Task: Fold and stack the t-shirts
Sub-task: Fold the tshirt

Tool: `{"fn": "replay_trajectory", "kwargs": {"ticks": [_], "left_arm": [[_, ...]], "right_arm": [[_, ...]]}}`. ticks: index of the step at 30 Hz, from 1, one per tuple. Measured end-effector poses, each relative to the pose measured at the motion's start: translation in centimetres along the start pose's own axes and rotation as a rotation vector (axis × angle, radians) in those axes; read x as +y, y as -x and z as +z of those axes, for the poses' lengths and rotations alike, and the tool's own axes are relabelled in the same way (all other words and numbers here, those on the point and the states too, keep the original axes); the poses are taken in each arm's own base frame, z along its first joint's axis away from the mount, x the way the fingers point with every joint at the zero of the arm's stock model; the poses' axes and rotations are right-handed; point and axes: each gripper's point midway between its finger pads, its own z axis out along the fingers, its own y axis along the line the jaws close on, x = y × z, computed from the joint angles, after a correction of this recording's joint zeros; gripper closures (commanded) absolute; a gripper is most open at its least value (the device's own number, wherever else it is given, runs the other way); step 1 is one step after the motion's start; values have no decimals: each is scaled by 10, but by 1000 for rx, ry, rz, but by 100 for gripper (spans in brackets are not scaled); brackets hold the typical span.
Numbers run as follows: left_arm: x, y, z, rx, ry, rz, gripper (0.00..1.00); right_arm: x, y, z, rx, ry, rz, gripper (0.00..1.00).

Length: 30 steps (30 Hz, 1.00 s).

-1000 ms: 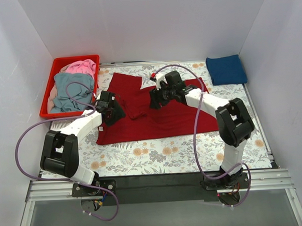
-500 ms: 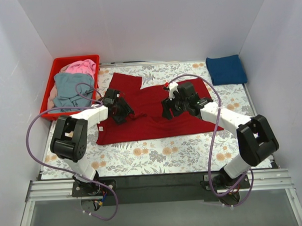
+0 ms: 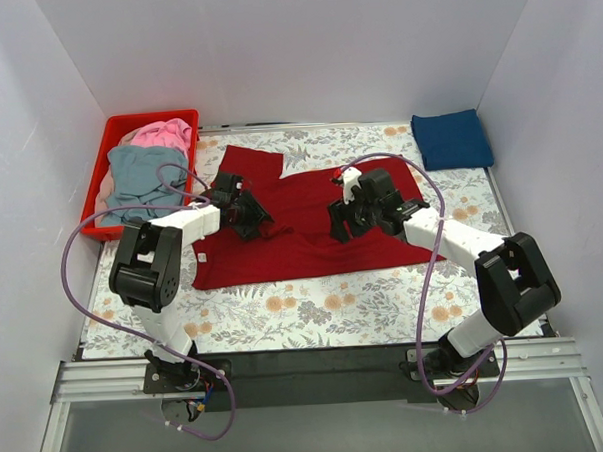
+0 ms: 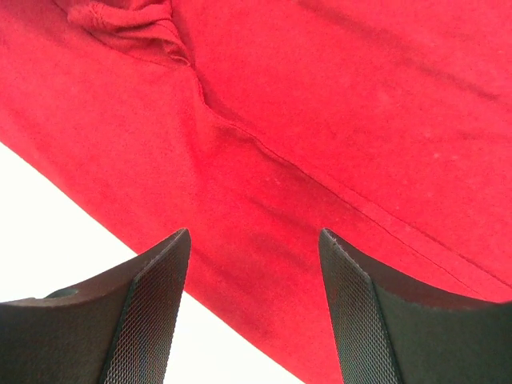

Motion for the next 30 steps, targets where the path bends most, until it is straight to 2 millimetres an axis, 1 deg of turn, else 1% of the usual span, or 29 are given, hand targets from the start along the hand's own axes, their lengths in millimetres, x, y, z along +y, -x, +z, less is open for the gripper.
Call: {"fn": "replay_trajectory", "kwargs": {"ticks": [2,3,6,9,10,12,14,20,26,27,30], "left_arm": [[-1,-1,0,6,-4,-2,58],[-2,-2,0,7,-5,-2,65],[-7,-1,-1,7,-14,-1,70],[-18,5,-3,-4,-34,6,80],[-22,8,-3,-6,-43,9,90],[-30,12,-1,-8,-59,13,96],[-35,14,3,-5,-68,19,99],[-42,19,19,10,-64,45,100],[-65,33,34,-1,-97,92,100],[-68,35,36,-3,-101,102,98],[-79,40,42,-12,-117,139,96]], "right_arm": [[-1,1,-2,-6,-3,0,28],[-2,1,-2,-8,-5,1,28],[-2,-1,-4,-6,-6,3,28],[-4,-1,-4,-7,-10,5,28],[-4,-1,-4,-8,-11,6,28],[-5,0,-5,-11,-14,6,28],[-5,1,-6,-14,-15,5,29],[-9,-4,-9,-12,-29,11,29],[-13,-9,-10,-5,-40,18,29],[-13,-10,-10,-4,-41,20,29],[-14,-13,-10,3,-43,23,29]]}}
